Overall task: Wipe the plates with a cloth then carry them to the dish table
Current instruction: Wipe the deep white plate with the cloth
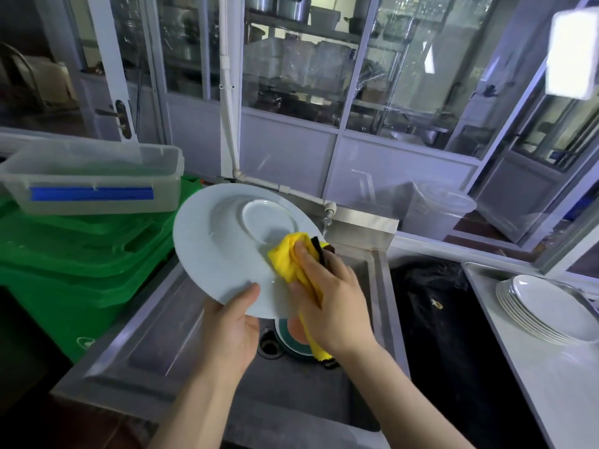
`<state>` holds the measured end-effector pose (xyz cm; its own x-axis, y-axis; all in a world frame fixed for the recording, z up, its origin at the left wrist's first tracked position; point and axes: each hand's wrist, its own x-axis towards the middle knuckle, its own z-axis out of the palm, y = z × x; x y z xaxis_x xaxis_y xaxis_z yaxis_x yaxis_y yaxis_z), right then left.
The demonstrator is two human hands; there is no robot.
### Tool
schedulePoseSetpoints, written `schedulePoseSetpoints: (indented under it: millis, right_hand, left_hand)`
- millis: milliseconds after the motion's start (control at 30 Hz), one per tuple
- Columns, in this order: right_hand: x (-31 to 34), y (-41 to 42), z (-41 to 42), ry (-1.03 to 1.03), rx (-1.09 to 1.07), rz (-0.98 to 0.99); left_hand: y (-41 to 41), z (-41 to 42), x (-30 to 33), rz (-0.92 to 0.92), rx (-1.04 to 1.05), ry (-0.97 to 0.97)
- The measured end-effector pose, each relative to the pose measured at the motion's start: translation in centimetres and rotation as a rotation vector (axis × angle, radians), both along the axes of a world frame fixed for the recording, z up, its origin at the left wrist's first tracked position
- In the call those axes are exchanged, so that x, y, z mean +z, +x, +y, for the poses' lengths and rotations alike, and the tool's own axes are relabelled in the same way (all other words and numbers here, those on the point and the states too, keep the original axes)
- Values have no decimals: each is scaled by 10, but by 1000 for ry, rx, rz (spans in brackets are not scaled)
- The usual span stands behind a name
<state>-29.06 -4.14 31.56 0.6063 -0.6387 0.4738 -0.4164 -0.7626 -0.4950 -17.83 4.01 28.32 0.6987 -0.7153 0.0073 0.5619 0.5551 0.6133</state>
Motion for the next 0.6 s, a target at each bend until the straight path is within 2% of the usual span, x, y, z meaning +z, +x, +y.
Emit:
schedulePoseSetpoints:
  millis: [133,267,367,433,533,600]
  right_hand:
    - [-6,11,19,-128,142,-21]
    - [-13,6,-1,-21,242,-114]
    - [-17,-4,-28,157,89,-153]
    - [-15,-9,-48,221,-51,-63]
    - [-8,-9,-61,176,-181,66]
    - [-5,-10,-54,127,-201,27]
  left_hand:
    - [1,1,-2,-12,34,-17]
    - [0,7,-5,-5,29,-52]
    - [1,13,-8,21,-11,-53]
    - [1,15,-9,11,-44,-25]
    - [2,18,-10,8,-61,19]
    - [3,18,-11,10,-80,20]
